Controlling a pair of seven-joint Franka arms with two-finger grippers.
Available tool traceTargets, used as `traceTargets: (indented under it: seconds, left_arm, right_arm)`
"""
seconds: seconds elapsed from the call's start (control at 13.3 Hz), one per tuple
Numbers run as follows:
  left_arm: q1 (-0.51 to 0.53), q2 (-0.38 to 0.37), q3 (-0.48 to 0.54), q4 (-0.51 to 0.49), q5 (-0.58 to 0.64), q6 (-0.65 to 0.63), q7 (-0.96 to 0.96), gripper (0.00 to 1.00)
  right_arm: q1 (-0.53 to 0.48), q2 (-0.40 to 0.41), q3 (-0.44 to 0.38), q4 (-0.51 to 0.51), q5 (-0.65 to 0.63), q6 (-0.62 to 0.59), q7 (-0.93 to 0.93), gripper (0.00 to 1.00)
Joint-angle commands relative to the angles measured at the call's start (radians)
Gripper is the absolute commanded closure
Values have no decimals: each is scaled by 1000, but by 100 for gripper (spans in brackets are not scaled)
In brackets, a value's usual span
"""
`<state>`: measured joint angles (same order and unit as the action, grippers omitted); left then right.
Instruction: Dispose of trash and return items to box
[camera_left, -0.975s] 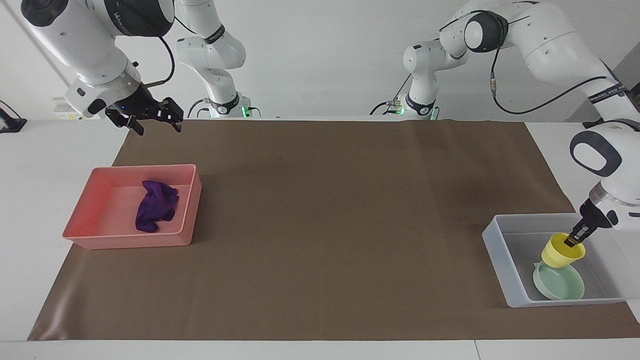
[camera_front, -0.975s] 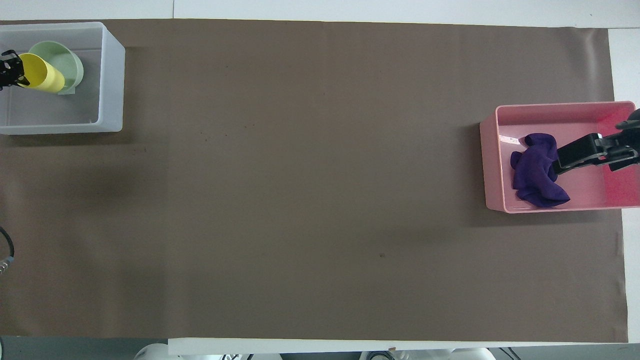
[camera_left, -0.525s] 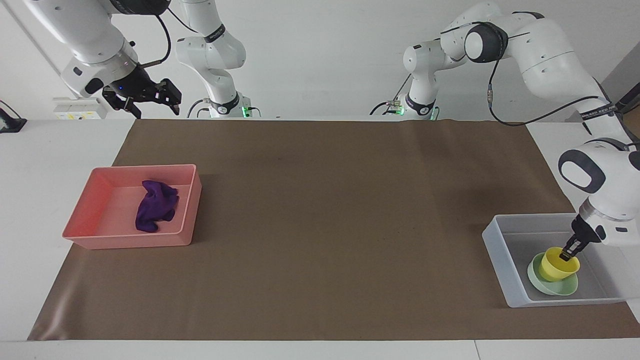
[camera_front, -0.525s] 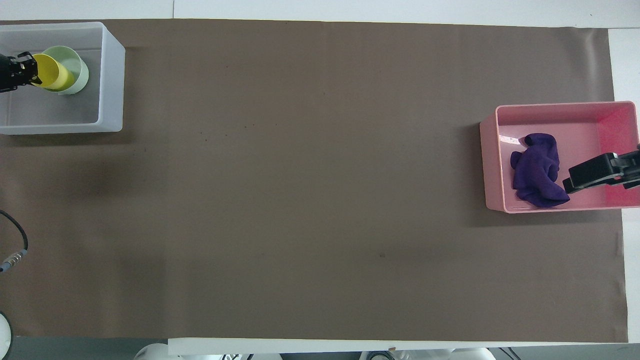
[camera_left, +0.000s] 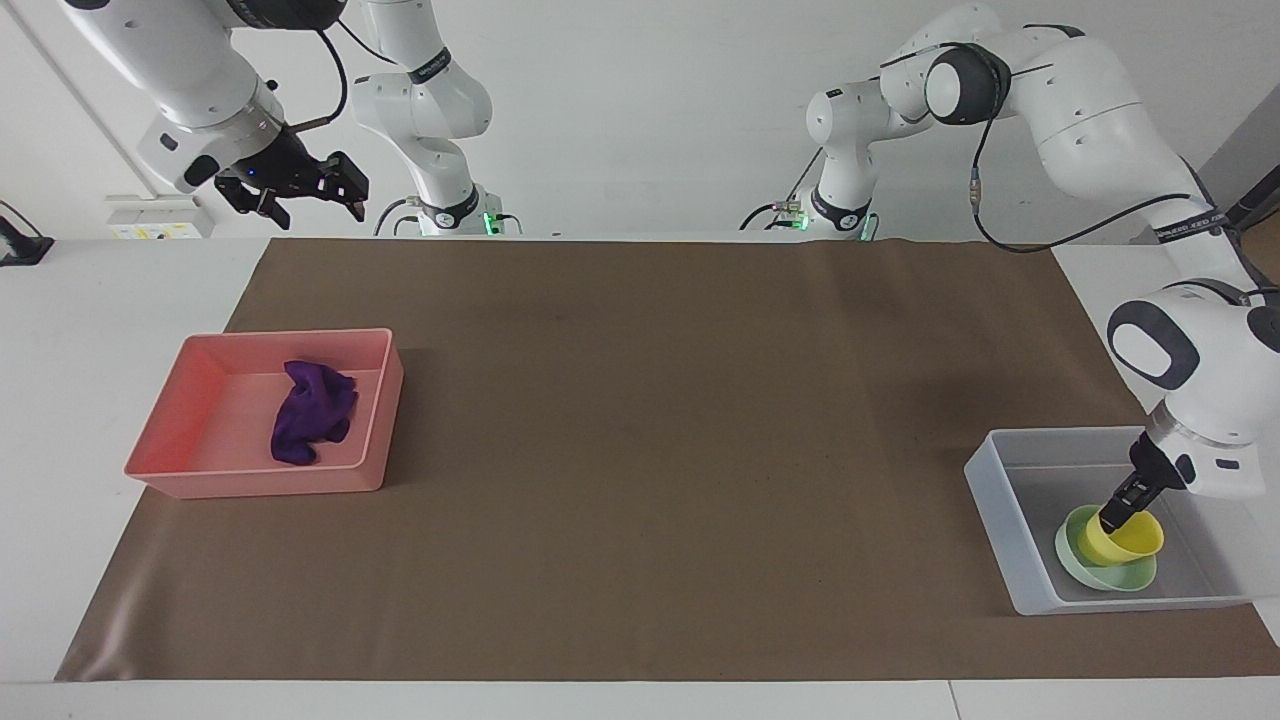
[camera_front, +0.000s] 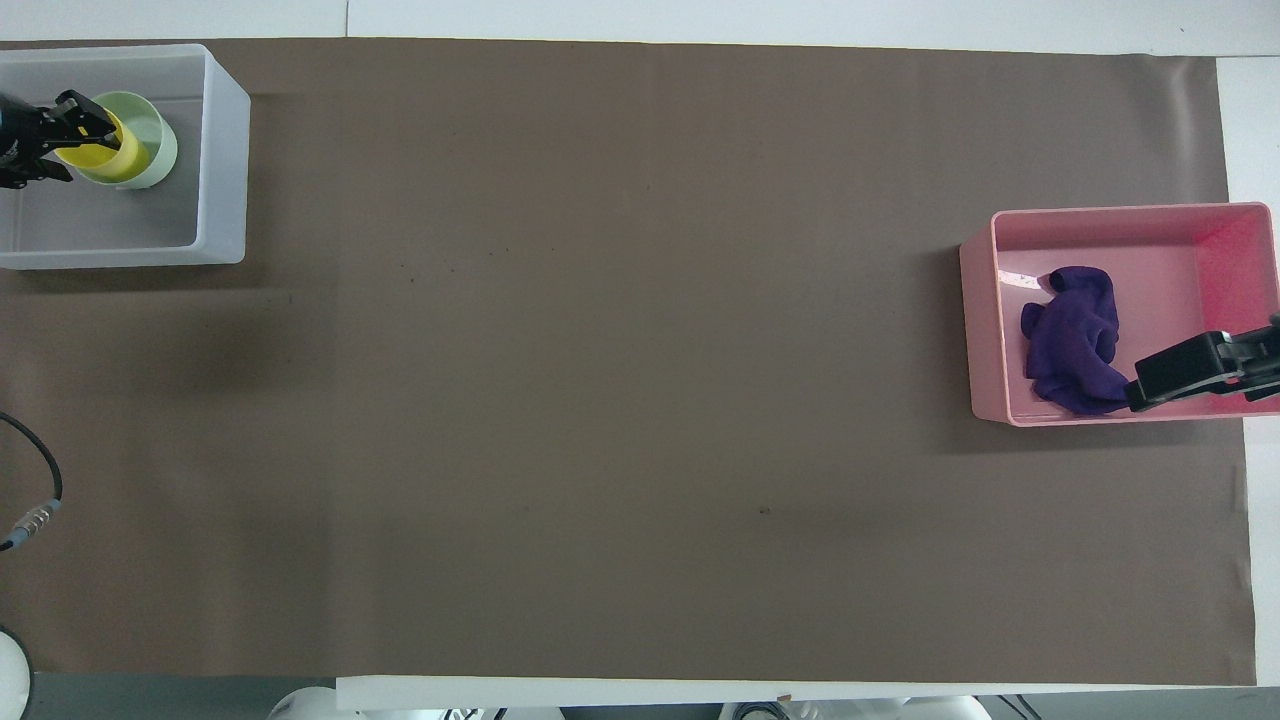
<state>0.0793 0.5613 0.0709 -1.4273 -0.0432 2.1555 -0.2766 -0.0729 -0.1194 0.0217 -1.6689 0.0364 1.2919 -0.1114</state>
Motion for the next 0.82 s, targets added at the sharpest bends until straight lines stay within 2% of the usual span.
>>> traceTargets:
  seconds: [0.0, 0.22, 0.6, 0.75]
  left_arm:
    - [-36, -157, -2, -13, 17, -184, 45, 0]
    - [-91, -291, -3, -34, 14, -392, 51, 0]
    - [-241, -501, -2, -67, 20, -643, 150, 0]
    - [-257, -544, -2, -67, 31, -716, 188, 0]
  right_arm:
    - [-4, -22, 4, -23, -7, 3, -24, 0]
    - [-10, -22, 4, -23, -6, 4, -28, 0]
    - [-12, -22, 1, -26, -38, 60, -17, 0]
    - [-12, -22, 1, -29, -38, 67, -17, 0]
